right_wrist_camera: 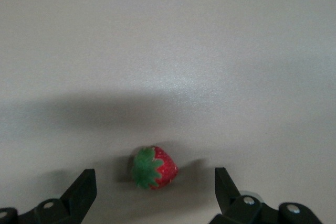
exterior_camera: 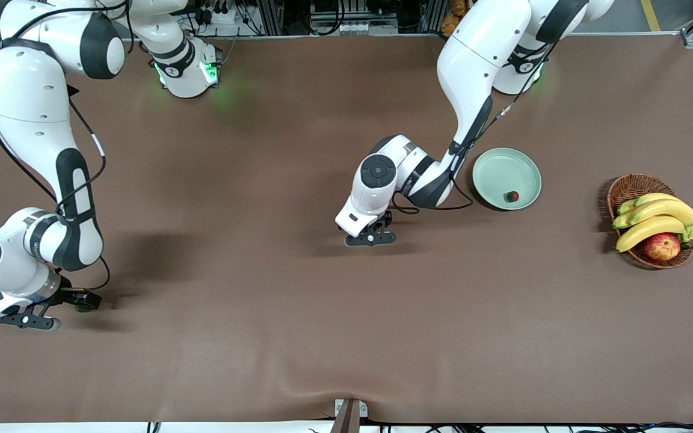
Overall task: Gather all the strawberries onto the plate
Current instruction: 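Carry the strawberry to the plate while the right gripper grasps the third strawberry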
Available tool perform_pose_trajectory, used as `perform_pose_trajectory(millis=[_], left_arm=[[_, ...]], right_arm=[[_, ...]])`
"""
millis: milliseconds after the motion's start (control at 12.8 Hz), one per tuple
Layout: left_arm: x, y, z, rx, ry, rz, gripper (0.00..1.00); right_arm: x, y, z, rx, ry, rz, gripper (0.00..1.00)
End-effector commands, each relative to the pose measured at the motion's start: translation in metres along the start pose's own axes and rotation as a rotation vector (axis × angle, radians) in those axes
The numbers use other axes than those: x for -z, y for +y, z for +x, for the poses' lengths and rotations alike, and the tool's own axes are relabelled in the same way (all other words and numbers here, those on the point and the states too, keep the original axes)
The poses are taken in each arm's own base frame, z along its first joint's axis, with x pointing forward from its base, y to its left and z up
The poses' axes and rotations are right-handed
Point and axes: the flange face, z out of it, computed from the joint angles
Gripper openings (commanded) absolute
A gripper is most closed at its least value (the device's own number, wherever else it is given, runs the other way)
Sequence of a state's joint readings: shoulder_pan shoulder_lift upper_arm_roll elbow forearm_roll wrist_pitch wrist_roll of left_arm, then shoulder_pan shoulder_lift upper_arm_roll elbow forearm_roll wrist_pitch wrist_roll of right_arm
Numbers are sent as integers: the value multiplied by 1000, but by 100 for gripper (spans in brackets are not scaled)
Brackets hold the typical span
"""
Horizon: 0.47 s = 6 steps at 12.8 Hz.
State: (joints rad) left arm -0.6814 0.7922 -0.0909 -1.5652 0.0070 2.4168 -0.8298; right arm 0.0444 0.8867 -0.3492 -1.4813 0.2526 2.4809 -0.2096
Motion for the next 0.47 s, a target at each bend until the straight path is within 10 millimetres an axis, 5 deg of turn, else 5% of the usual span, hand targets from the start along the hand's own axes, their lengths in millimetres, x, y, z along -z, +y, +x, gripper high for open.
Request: perform_pose_trajectory(millis=[0, 157, 392], left_arm=[[11, 1, -4, 17, -16, 13, 56], [9, 0, -4, 7, -18, 17, 38], [11, 0, -2, -2, -10, 18, 32]], right_arm=[[-7, 3, 1, -8, 18, 12, 100], [-6, 2, 2, -6, 21, 12, 100], [-7, -4, 4, 0, 25, 20, 100]])
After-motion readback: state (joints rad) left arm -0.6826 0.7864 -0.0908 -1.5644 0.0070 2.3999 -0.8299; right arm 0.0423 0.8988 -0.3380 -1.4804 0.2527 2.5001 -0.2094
